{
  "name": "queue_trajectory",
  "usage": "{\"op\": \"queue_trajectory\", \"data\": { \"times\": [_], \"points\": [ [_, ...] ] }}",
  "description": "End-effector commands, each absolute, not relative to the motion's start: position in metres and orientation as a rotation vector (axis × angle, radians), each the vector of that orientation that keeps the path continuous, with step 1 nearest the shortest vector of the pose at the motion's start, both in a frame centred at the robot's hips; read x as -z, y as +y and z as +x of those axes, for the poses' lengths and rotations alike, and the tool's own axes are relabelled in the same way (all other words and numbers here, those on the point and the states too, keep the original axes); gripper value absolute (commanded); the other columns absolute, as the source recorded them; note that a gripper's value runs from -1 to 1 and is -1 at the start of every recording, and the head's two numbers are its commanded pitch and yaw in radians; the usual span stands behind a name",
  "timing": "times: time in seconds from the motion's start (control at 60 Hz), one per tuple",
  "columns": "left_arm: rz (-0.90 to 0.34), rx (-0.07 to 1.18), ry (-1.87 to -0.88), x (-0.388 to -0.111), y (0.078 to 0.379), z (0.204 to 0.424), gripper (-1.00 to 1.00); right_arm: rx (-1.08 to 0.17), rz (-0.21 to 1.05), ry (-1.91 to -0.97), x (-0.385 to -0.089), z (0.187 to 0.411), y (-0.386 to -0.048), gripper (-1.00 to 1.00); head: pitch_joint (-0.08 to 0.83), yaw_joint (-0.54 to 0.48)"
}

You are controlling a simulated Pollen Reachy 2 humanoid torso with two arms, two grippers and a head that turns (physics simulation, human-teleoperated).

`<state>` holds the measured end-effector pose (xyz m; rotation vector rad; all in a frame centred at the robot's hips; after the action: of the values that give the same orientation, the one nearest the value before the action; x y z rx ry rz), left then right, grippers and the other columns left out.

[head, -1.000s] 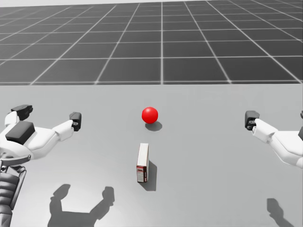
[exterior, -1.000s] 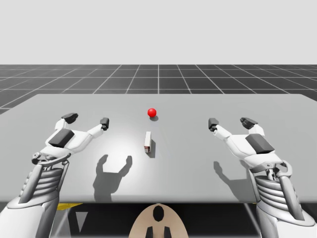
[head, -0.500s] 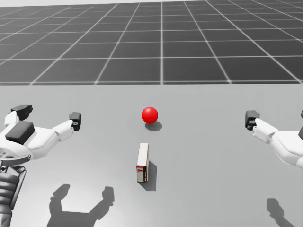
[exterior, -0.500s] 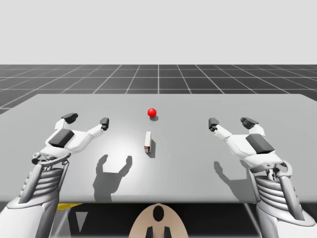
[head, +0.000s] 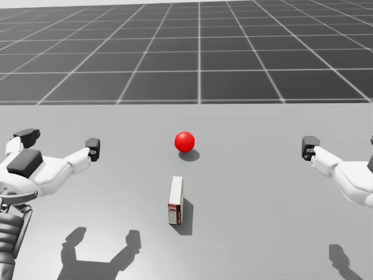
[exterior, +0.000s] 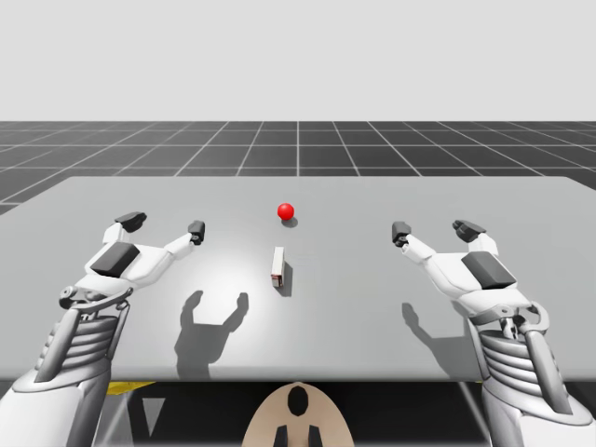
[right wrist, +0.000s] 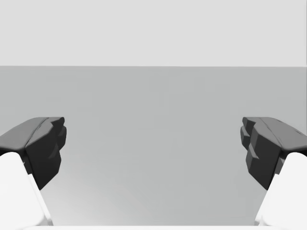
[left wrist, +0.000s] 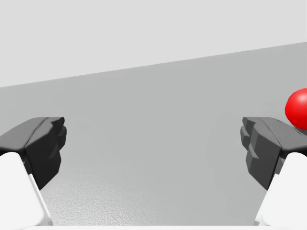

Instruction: Watch the red light. When it turns green, pick up the object.

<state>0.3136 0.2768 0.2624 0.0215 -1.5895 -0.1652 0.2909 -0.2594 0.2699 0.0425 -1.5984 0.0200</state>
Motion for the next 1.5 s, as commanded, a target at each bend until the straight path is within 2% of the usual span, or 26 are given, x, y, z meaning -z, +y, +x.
{"op": "queue_trajectory", "data": {
  "times": [0.017,0.517,0.833,1.05,1.117,1.133,1.217,1.25,1.35,1.417,1.5],
  "points": [
    [0.022,0.165,-1.590,-0.262,0.277,0.313,-1.00,-0.021,0.041,-1.600,-0.270,0.291,-0.259,-1.00,0.434,0.05],
    [0.017,0.164,-1.590,-0.263,0.277,0.313,-1.00,-0.024,0.038,-1.601,-0.270,0.291,-0.259,-1.00,0.440,0.05],
    [0.017,0.164,-1.590,-0.263,0.277,0.313,-1.00,-0.025,0.036,-1.600,-0.270,0.290,-0.259,-1.00,0.590,0.08],
    [-0.003,0.170,-1.598,-0.264,0.273,0.311,-1.00,-0.024,0.035,-1.599,-0.270,0.290,-0.259,-1.00,0.604,0.08],
    [-0.048,0.156,-1.600,-0.268,0.266,0.305,-1.00,-0.023,0.035,-1.601,-0.270,0.290,-0.259,-1.00,0.603,0.08],
    [-0.116,0.149,-1.596,-0.270,0.262,0.301,-1.00,-0.023,0.034,-1.601,-0.271,0.290,-0.259,-1.00,0.602,0.08],
    [-0.241,0.146,-1.591,-0.280,0.251,0.286,-1.00,-0.022,0.033,-1.602,-0.270,0.290,-0.259,-1.00,0.599,0.08],
    [-0.230,0.134,-1.582,-0.283,0.247,0.282,-1.00,-0.022,0.033,-1.601,-0.270,0.290,-0.259,-1.00,0.599,0.08],
    [-0.334,0.162,-1.552,-0.289,0.225,0.258,-1.00,-0.022,0.031,-1.595,-0.268,0.292,-0.258,-1.00,0.601,0.08],
    [-0.381,0.187,-1.546,-0.285,0.213,0.246,-1.00,-0.023,0.030,-1.590,-0.267,0.292,-0.258,-1.00,0.602,0.08],
    [-0.382,0.178,-1.534,-0.273,0.191,0.225,-1.00,-0.023,0.029,-1.588,-0.266,0.293,-0.257,-1.00,0.603,0.08]
  ]
}}
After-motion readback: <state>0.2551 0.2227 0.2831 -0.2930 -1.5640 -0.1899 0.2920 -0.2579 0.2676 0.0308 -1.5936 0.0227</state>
